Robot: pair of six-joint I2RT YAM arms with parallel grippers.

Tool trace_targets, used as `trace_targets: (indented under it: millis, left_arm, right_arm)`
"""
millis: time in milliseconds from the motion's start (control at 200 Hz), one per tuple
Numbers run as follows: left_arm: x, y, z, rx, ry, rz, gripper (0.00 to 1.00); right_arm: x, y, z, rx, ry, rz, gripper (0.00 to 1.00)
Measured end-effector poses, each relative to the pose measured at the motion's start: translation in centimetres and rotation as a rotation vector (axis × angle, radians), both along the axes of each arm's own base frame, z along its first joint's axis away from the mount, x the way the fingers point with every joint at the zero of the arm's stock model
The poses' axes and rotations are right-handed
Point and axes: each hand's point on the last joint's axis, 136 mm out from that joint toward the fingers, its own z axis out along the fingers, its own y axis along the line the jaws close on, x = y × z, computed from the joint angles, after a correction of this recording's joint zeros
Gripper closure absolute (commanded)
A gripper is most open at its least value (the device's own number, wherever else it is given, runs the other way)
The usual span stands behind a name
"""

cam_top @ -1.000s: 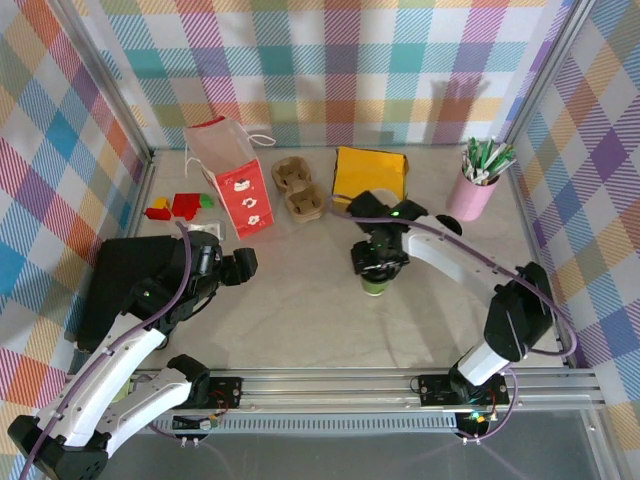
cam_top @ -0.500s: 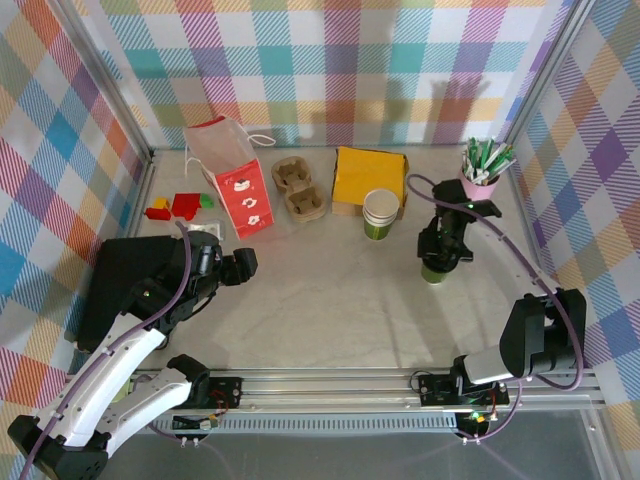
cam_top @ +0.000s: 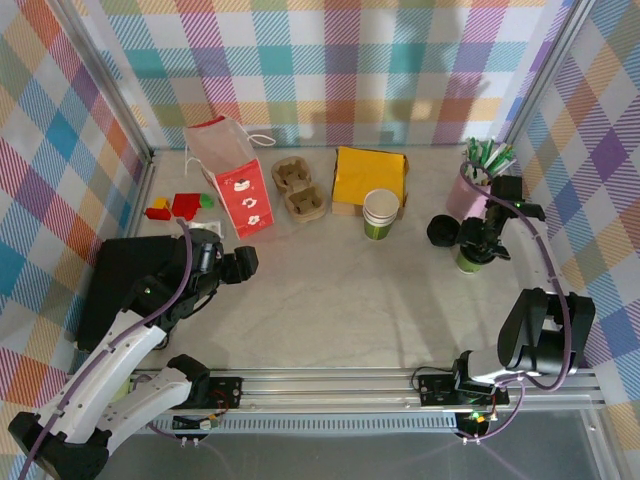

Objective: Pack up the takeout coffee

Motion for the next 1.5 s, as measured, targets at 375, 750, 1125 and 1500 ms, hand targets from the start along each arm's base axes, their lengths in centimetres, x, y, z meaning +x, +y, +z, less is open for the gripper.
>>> trace_targets:
  millis: [375,750,1125,1500]
  left_arm:
    - [0.3,-0.8,-0.5,-0.010,0.033,-0.023,0.27]
    - [3.7,-4.8,-1.4,-0.023,0.101,-0.071,0.30]
    - [12.5,-13.8,-6.0,0.020,0.158,-0.028,0.31]
    - [20.4,-14.3,-10.0,0.092,0.150,0.212,0.38]
  right_arm:
    - [1.8,-0.7,-0.1,0.027,-0.002,-0.016,0.13]
    - [2.4,0.1,7.1,0.056,-0.132,0.011,0.10]
    - [-1.1,8.5,15.7,0.462,-0.466,0.129,0.13]
    - [-2.9,13.0,11.4,0.656,-0.348,0.162,0.13]
